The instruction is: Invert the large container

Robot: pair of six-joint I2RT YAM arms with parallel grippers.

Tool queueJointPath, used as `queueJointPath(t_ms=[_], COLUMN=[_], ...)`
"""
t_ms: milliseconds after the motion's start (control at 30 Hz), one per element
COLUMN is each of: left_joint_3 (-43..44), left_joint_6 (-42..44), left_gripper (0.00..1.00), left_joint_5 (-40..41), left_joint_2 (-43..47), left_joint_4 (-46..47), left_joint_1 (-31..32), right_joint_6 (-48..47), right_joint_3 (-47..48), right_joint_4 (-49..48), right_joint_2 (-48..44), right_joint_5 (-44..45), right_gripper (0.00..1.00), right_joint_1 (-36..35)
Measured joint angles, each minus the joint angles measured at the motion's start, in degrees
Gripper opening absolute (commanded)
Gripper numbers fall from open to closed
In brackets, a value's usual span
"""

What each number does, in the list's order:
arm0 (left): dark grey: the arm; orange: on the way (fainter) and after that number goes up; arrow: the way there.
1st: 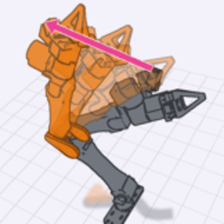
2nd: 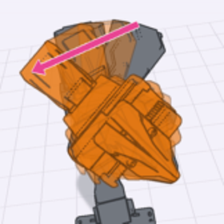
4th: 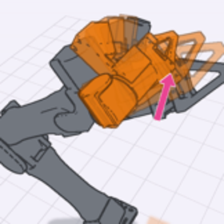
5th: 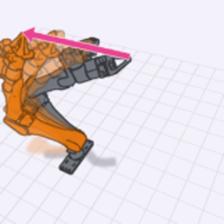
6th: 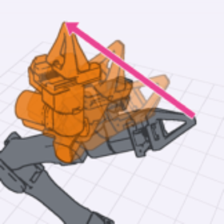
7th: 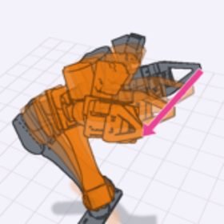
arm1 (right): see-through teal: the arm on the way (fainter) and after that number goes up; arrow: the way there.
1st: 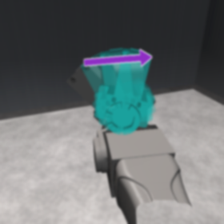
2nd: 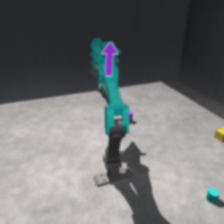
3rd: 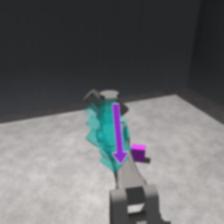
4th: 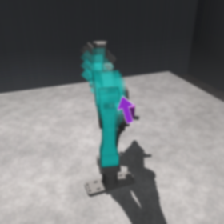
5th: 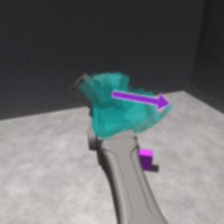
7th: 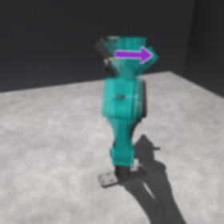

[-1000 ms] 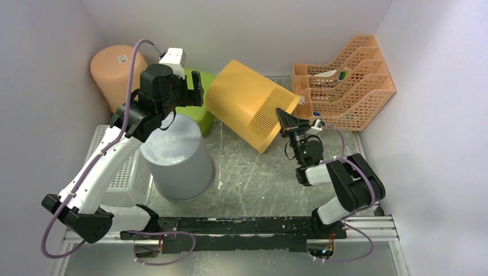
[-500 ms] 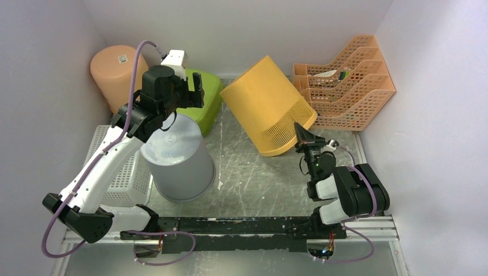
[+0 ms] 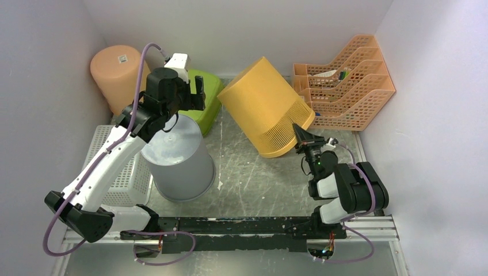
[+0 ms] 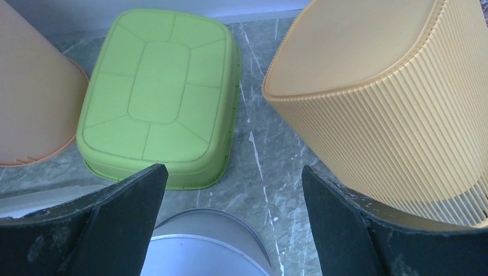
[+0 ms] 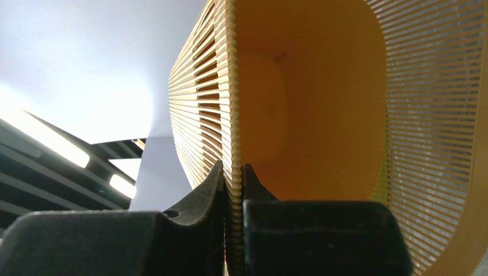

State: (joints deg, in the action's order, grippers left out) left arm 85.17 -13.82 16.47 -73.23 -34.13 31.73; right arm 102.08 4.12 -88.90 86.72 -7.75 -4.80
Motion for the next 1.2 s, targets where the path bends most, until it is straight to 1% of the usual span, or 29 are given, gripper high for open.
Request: queueJointPath(t_ms=[367, 433, 567, 700, 833, 967, 1200], left_joint_3=[-0.63, -0.63, -0.59, -0.57, -0.39, 0.31, 0.94], left_joint_6=[0.00, 0.00, 0.04, 0.07, 0.13, 0.35, 1.07], left_gripper=[1.00, 0.99, 1.00, 1.00, 1.00, 1.00, 1.00], left_joint_5=[-0.17, -0.17, -0.17, -0.15, -0.09, 0.02, 0.76], left_joint_2=[-0.85, -1.05, -1.79, -2.43, -2.49, -2.49, -2.45], left_joint_4=[0.46, 0.46, 0.46, 0.46, 0.39, 0.24, -0.07], left_joint_1=[0.04, 0.11, 0.26, 0.35, 0.37, 0.37, 0.37], right_joint_6=[-1.90, -2.25, -3.45, -2.14, 0.00, 0.96, -0.59], right_joint_3=[0.50, 0.48, -0.35, -1.77, -1.79, 0.28, 7.87], right_joint_4=[-0.07, -0.04, 0.00, 0.04, 0.09, 0.22, 0.46], right_joint_2=[1.22, -0.17, -5.79, -9.20, -10.12, -9.68, -4.07], right_joint_5=[-8.70, -9.29, -9.86, -10.80, -10.27, -8.52, -5.05], right_gripper=[0.00, 0.00, 0.00, 0.00, 0.00, 0.00, 0.00], right_joint_1=[0.26, 0.24, 0.20, 0.04, -0.09, -1.03, -7.10])
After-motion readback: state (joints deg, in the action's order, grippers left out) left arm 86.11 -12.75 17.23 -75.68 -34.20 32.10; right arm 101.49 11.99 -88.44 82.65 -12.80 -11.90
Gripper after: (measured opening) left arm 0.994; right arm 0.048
